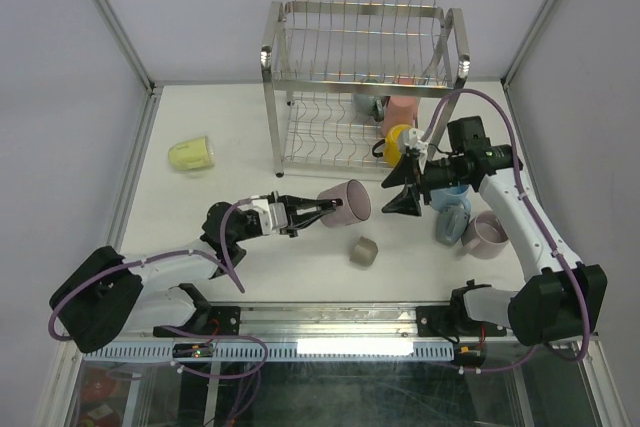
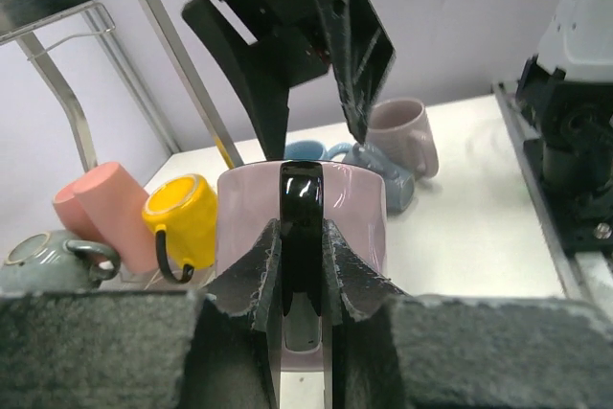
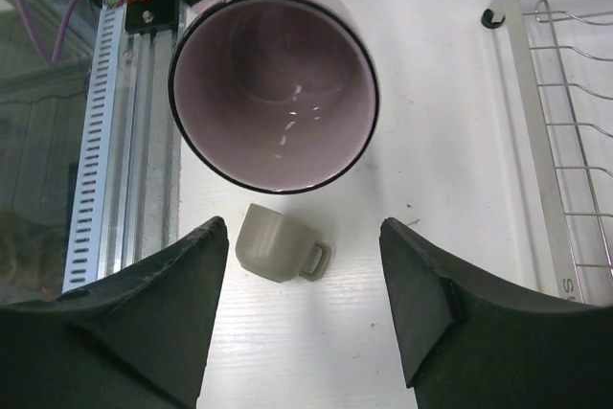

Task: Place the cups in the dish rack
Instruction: Pick up the cup at the center of the board.

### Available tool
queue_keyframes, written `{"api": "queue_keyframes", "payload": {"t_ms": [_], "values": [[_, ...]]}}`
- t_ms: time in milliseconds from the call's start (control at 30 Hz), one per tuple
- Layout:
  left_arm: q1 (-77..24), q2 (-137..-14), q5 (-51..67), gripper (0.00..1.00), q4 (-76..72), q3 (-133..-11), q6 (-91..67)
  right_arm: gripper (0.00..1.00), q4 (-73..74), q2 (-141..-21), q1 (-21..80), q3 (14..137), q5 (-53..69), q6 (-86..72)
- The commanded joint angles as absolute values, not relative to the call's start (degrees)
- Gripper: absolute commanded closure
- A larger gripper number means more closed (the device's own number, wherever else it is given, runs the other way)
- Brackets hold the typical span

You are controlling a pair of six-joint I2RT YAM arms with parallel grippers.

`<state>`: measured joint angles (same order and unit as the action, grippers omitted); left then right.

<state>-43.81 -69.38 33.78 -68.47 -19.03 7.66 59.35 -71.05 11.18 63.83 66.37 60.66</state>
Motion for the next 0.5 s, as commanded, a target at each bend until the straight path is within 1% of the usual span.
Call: {"api": "queue_keyframes", "payload": {"t_ms": [0,67,167,467], "values": [[-43.8,-63.4,35.4,1.00,-59.6,-22.7,19.8,0.33,48.1,-70.2,10.6,64.4,66.5,41.6],[-43.8,-61.8,36.3,1.00,-54.8,-24.0,22.6,0.33,45.9,-69.9,10.5,64.3,67.1,38.0],[-43.8,-60.2,37.8,1.00,-51.8,-25.2,25.5,0.33,42.1,-69.2,10.5,63.3,67.4,32.3],[-43.8,-60.0,42.8,1.00,-51.2,-27.9,26.7,0.32,27.0,-68.4,10.5,56.5,66.0,14.4]]}}
